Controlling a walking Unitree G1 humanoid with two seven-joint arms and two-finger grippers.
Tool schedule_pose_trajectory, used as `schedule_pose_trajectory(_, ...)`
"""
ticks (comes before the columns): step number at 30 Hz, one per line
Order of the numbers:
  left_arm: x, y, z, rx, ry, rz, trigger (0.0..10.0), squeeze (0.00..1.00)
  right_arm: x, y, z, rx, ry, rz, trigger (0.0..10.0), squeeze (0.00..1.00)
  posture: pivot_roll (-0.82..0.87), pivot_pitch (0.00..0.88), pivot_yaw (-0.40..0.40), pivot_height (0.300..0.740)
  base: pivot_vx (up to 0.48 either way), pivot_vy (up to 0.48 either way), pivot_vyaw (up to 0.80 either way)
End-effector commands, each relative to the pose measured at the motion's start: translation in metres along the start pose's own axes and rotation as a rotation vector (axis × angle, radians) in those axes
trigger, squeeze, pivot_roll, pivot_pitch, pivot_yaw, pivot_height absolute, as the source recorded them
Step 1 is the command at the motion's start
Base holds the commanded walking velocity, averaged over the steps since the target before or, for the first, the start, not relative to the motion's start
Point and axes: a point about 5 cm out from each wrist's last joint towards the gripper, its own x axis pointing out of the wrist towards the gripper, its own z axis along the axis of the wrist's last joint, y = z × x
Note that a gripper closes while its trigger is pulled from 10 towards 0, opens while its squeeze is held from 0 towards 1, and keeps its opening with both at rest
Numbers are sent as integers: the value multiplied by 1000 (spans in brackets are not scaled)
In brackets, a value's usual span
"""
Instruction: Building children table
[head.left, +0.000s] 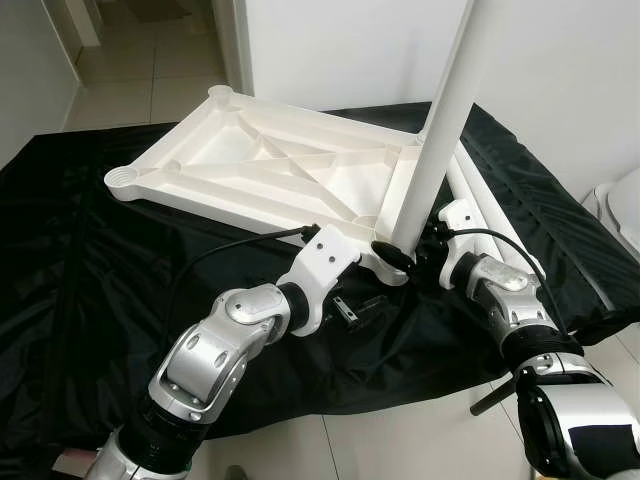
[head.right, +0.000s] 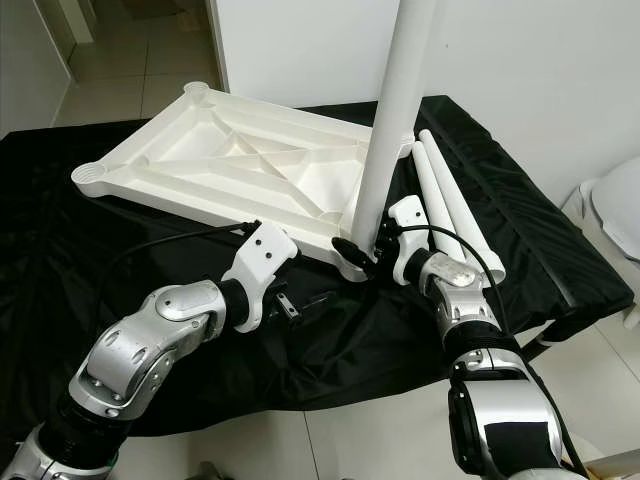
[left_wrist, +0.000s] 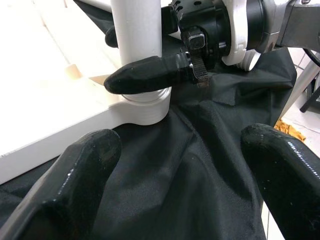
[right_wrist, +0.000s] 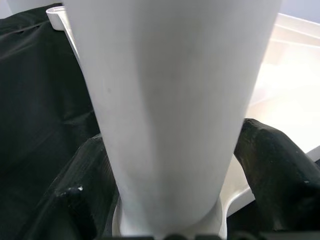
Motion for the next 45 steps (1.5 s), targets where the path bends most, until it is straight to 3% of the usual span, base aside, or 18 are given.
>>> schedule_pose_trajectory(1, -1, 1, 3, 7, -4, -1, 10000, 0, 3, 3, 0, -8, 14, 26, 5725, 0, -60, 54, 15, 740, 0, 0, 0)
schedule_pose_trajectory(3, -1, 1, 3, 7, -4, -1, 10000, 0, 3, 3, 0, -8, 14, 26, 5725, 0, -60, 54, 15, 740, 0, 0, 0)
schedule_pose_trajectory(4, -1, 1, 3, 7, -4, 2, 10000, 0, 3, 3, -1, -8, 18, 31, 2275, 0, -59, 53, 14, 740, 0, 0, 0)
schedule_pose_trajectory(5, -1, 1, 3, 7, -4, 3, 10000, 0, 3, 3, -2, -6, 27, 37, 0, 0, -59, 52, 14, 740, 0, 0, 0)
schedule_pose_trajectory(16, 0, 1, 3, 5, -6, 7, 10000, 0, 2, 6, -7, 4, 29, 34, 0, 0, -62, 52, 6, 740, 0, 0, 0)
schedule_pose_trajectory(21, 0, 0, 3, 2, -8, 9, 10000, 0, 0, 3, -17, 45, 63, -151, 0, 0, -65, 53, 1, 740, 0, 0, 0)
schedule_pose_trajectory(30, 0, 0, 2, 1, -8, 9, 10000, 0, 4, 10, -17, 117, 10, -334, 0, 0, -71, 55, 3, 740, 0, 0, 0)
schedule_pose_trajectory(32, 0, 0, 2, 1, -7, 5, 10000, 0, 6, 16, -18, 162, 4, -432, 0, 0, -79, 58, 6, 740, 0, 0, 0)
schedule_pose_trajectory(39, 1, -2, 2, -1, -6, -7, 10000, 0, 10, 34, -20, 190, 30, -677, 0, 0, -90, 63, 13, 740, 0, 0, 0)
schedule_pose_trajectory(40, 2, -3, 2, -1, -6, -14, 10000, 0, 11, 45, -24, 215, 70, -830, 0, 0, -92, 63, 16, 740, 0, 0, 0)
schedule_pose_trajectory(42, 3, -3, 2, -1, -6, -20, 10000, 0, 11, 53, -28, 250, 93, -926, 0, 0, -93, 63, 18, 740, 0, 0, 0)
schedule_pose_trajectory(45, 3, -3, 2, -1, -6, -21, 10000, 0, 12, 58, -27, 256, 98, -978, 0, 0, -92, 62, 18, 740, 0, 0, 0)
